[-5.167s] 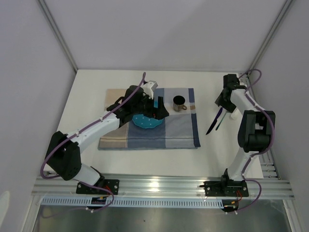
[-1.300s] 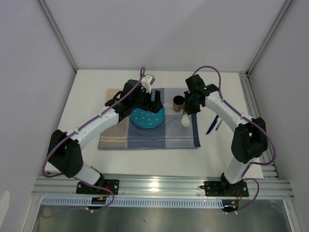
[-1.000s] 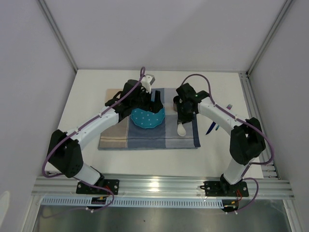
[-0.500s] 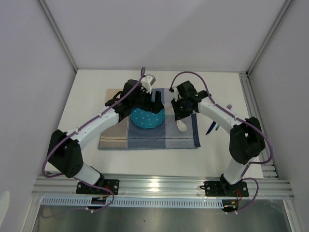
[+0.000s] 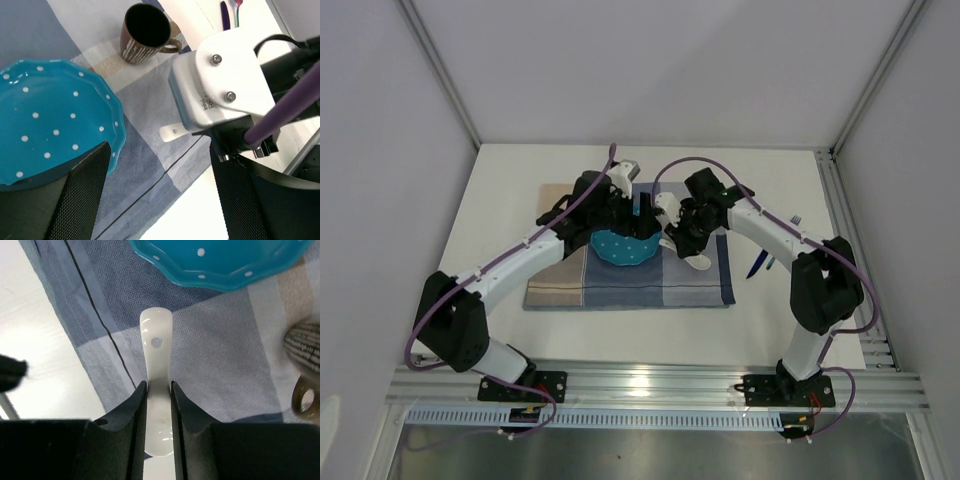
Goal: Set the dinner table for one person
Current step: Place the spoon on the napkin.
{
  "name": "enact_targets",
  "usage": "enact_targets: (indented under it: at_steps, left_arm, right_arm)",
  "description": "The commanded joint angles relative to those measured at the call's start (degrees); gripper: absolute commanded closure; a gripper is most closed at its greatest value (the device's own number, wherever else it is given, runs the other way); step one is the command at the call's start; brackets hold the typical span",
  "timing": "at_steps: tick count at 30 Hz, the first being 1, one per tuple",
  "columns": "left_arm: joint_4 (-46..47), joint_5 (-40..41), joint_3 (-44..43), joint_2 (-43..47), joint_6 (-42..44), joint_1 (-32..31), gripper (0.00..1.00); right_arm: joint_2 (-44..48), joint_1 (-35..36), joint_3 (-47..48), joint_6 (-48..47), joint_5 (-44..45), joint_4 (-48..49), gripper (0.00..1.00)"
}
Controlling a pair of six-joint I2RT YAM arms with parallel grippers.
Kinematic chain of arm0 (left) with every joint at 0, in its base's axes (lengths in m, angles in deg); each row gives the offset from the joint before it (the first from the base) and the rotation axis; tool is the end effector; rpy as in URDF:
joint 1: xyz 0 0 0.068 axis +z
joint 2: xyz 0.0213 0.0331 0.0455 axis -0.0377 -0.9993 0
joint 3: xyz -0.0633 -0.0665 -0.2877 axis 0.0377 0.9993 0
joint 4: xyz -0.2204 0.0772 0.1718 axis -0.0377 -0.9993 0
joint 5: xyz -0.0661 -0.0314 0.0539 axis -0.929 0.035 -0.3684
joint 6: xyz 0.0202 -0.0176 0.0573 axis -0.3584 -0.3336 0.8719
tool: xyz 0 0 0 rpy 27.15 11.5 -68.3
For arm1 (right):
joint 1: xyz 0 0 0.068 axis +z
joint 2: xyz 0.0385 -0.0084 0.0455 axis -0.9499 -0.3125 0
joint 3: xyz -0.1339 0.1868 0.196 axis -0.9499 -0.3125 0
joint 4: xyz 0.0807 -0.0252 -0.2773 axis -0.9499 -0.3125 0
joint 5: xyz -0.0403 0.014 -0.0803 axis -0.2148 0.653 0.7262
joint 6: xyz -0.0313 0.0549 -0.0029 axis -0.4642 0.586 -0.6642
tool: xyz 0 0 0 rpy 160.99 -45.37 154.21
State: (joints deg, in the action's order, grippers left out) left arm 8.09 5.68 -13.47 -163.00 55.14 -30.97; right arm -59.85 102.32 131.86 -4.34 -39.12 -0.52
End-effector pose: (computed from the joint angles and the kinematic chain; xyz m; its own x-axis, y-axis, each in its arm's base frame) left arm 0.3102 -0.2171 0.3112 -0.6132 0.0489 -0.7884 0.5519 0.7406 -0.3833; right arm 0.3415 0.2245 0.2553 -0.2743 -0.7824 -0.5591 -0.9538 0.2957 0.0542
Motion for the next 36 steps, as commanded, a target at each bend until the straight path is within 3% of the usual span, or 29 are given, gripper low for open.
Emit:
enact_targets:
  at_steps: [1, 6, 9, 25, 27, 29, 36]
  left_arm:
    - [3.1, -1.1, 1.2, 3.5, -3.4, -0.1, 0.16]
    - [3.3, -0.9, 1.4, 4.3, -3.0, -0.1, 0.16]
    - [2.8, -0.6, 1.2, 4.7, -2.8, -0.1, 0.16]
    - [2.4, 0.5, 1.7, 5.2, -2.1, -0.1, 0.15]
    - [2.4, 0.3, 1.3, 4.9, -2.0, -0.1, 0.16]
    - [2.4, 0.3, 1.6, 4.9, -1.8, -0.1, 0.16]
    - [2.7, -0.3, 1.6, 4.3, -1.6, -0.1, 0.16]
  right_arm:
    - [-3.0, 0.7, 2.6, -12.3, -1.8, -4.1, 1.00]
    - [-5.3, 0.9, 0.1, -14.1, 4.0, -3.9, 1.00]
    - [-4.9, 0.0, -0.8, -12.8, 5.8, -1.0, 0.94]
    - [-14.3, -4.8, 3.1, -1.9, 6.6, 5.8, 0.76]
    - [-14.2, -4.8, 3.2, -1.0, 4.2, 6.3, 0.72]
    - [-13.2, -5.0, 3.3, -0.2, 2.6, 6.7, 0.62]
    - [-6.6, -5.1, 3.9, 4.5, 5.4, 11.3, 0.57]
